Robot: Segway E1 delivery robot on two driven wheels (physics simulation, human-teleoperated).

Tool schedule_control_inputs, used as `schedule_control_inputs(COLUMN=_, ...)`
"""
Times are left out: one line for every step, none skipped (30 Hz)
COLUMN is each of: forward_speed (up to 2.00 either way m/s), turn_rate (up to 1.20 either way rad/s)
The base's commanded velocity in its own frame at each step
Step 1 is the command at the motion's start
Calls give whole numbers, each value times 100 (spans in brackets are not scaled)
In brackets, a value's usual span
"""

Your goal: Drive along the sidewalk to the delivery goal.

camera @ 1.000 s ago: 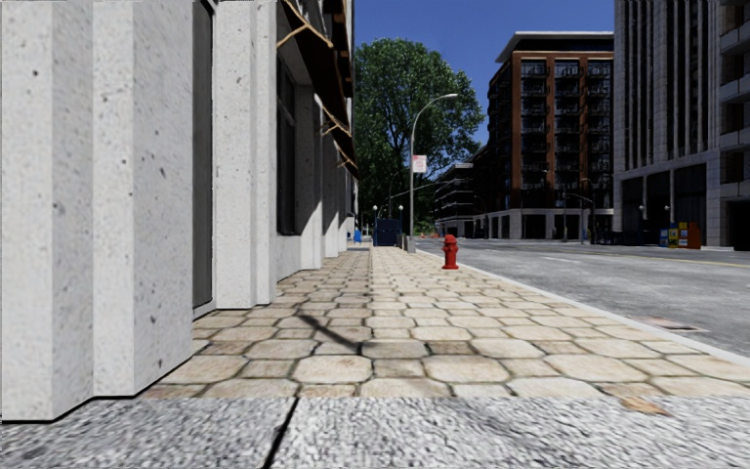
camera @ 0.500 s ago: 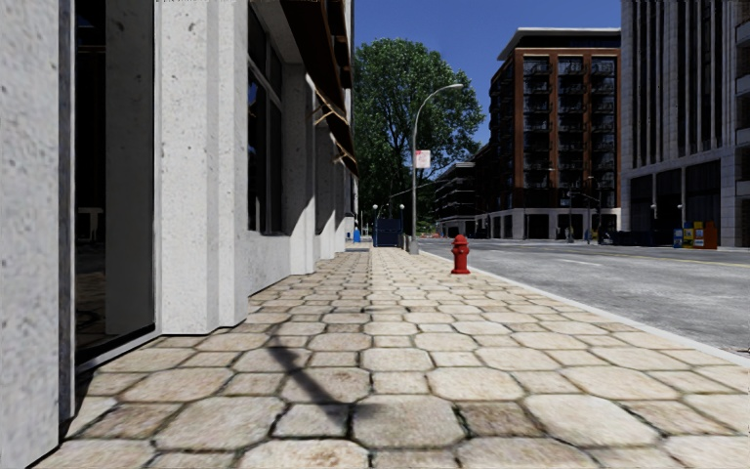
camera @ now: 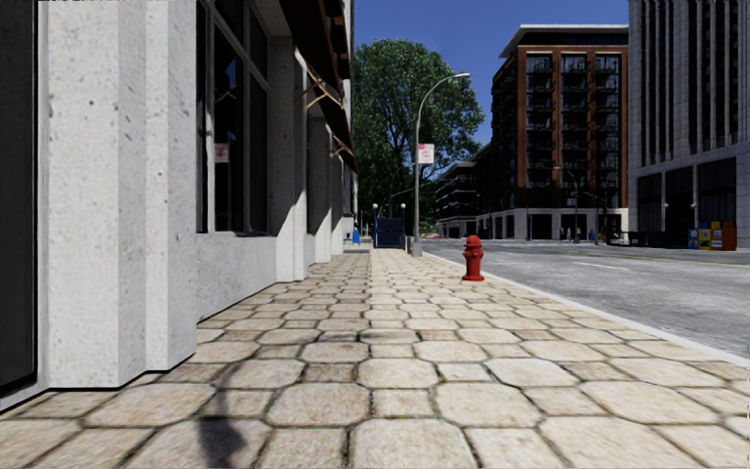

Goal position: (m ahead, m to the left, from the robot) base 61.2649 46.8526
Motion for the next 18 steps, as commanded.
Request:
schedule_control_inputs(forward_speed=200, turn_rate=0)
schedule_control_inputs(forward_speed=200, turn_rate=0)
schedule_control_inputs(forward_speed=200, turn_rate=0)
schedule_control_inputs(forward_speed=200, turn_rate=0)
schedule_control_inputs(forward_speed=200, turn_rate=0)
schedule_control_inputs(forward_speed=200, turn_rate=0)
schedule_control_inputs(forward_speed=200, turn_rate=0)
schedule_control_inputs(forward_speed=200, turn_rate=0)
schedule_control_inputs(forward_speed=200, turn_rate=0)
schedule_control_inputs(forward_speed=200, turn_rate=0)
schedule_control_inputs(forward_speed=200, turn_rate=0)
schedule_control_inputs(forward_speed=200, turn_rate=0)
schedule_control_inputs(forward_speed=200, turn_rate=0)
schedule_control_inputs(forward_speed=200, turn_rate=0)
schedule_control_inputs(forward_speed=200, turn_rate=0)
schedule_control_inputs(forward_speed=200, turn_rate=0)
schedule_control_inputs(forward_speed=200, turn_rate=0)
schedule_control_inputs(forward_speed=200, turn_rate=0)
